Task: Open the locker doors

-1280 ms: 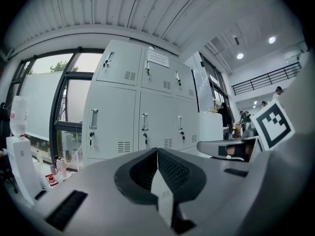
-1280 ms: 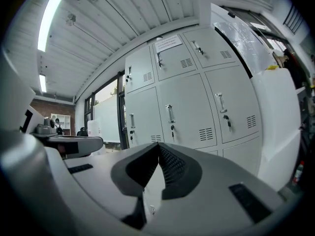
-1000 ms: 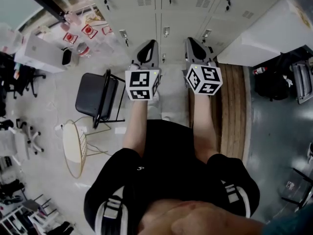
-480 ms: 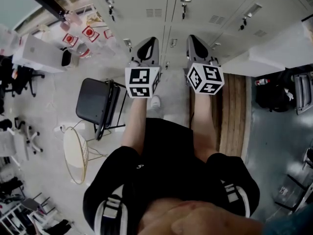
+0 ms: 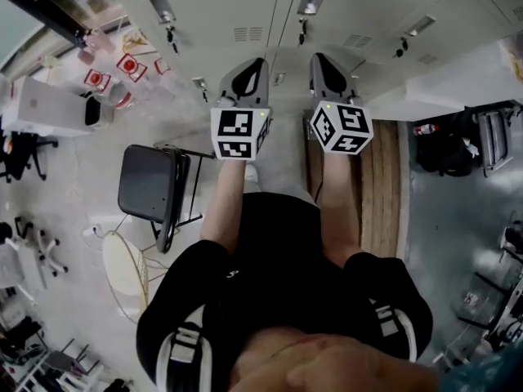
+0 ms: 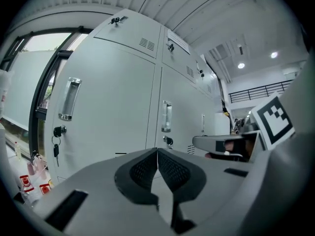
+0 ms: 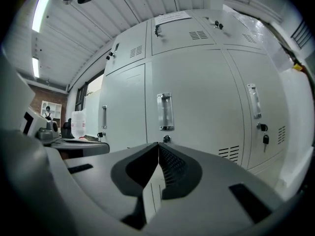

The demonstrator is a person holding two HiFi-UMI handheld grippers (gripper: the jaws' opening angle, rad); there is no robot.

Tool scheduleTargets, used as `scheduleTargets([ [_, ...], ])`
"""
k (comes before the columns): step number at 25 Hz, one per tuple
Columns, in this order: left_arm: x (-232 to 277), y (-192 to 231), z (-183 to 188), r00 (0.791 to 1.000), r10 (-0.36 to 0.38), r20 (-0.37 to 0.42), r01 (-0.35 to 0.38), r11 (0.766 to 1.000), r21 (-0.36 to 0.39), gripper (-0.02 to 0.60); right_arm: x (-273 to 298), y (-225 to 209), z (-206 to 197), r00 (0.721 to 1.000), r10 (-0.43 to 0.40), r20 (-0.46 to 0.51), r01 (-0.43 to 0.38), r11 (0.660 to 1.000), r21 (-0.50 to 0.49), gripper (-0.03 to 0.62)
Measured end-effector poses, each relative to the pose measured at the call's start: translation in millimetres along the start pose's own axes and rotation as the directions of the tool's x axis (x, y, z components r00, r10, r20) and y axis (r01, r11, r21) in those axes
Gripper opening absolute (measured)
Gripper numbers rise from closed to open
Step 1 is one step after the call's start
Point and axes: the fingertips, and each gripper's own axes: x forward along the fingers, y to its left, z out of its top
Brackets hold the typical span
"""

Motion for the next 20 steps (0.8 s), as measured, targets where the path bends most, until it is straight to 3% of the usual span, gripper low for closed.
scheduleTargets([
  [11, 34.2, -9.5, 11.9, 1.000, -0.010, 0.003, 0.010, 1.000, -0.007, 0.011, 23.6, -15.1, 10.2, 0.998, 0.052, -0.020, -0.053, 0.998, -0.029, 0.018],
  [20, 47.0, -6.2, 7.4, 0.999, 0.033, -0.010, -0.033, 0.999, -0.003, 0.011, 42.8, -13.7, 4.9, 0.993, 0.105, -0.045, -0.109, 0.990, -0.095, 0.039],
])
